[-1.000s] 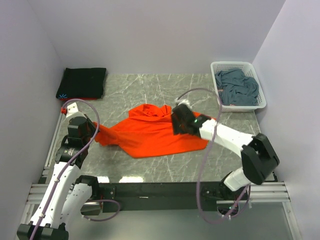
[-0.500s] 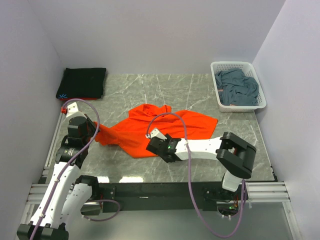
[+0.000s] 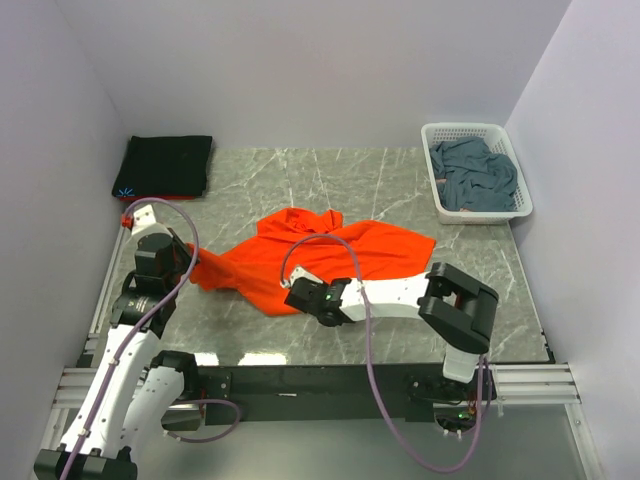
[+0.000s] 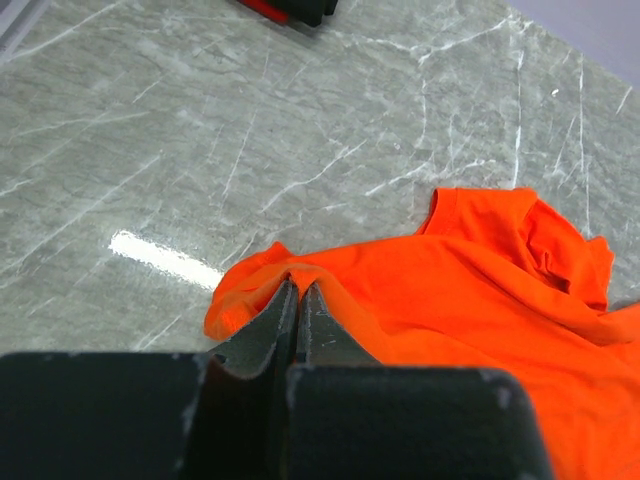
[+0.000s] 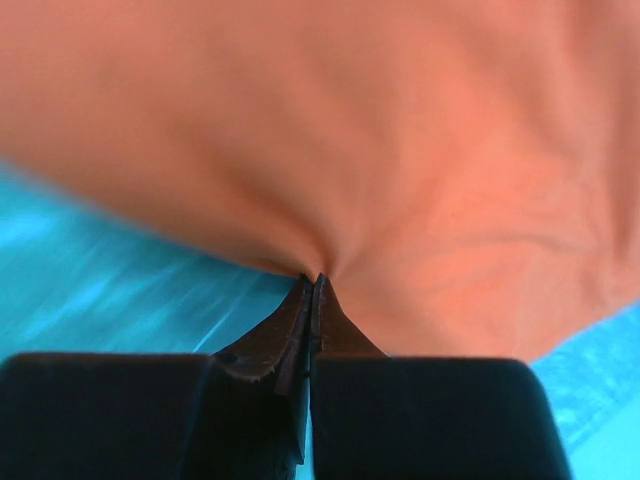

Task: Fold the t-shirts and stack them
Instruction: Flatten the tshirt out

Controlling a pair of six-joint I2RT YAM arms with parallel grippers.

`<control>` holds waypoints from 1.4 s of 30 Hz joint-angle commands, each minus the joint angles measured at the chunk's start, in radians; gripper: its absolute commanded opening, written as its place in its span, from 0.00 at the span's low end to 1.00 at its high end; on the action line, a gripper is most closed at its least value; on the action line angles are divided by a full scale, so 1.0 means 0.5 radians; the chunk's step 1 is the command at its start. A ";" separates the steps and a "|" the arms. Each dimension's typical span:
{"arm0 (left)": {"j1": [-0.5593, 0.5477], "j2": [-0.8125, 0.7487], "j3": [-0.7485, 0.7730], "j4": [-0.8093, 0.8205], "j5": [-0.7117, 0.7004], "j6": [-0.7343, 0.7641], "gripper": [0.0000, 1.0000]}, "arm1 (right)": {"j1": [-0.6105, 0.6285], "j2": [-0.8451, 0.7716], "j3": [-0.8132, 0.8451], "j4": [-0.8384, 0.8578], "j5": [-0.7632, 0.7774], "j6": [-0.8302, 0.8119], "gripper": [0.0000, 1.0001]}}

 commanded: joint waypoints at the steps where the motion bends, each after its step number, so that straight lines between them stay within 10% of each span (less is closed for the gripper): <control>1: 0.008 -0.071 0.009 0.054 -0.053 0.043 0.01 | 0.090 -0.240 0.097 -0.274 -0.565 -0.075 0.00; 8: 0.008 -0.166 0.012 0.060 -0.142 0.043 0.01 | 0.130 -0.416 0.502 -0.778 -1.428 -0.228 0.00; 18: 0.008 0.091 0.119 0.155 -0.047 0.107 0.01 | -0.727 -0.305 0.802 -0.690 -0.974 -0.416 0.02; 25: 0.008 0.625 0.398 0.376 0.058 0.156 0.01 | -1.180 0.087 1.155 -0.671 -0.439 -0.165 0.33; 34: 0.100 1.095 0.625 0.349 0.288 0.114 0.01 | -0.754 -0.655 0.411 -0.192 -0.652 0.227 0.44; 42: 0.140 1.000 0.530 0.389 0.242 0.126 0.01 | -0.177 -0.454 0.278 -0.063 -0.309 0.713 0.56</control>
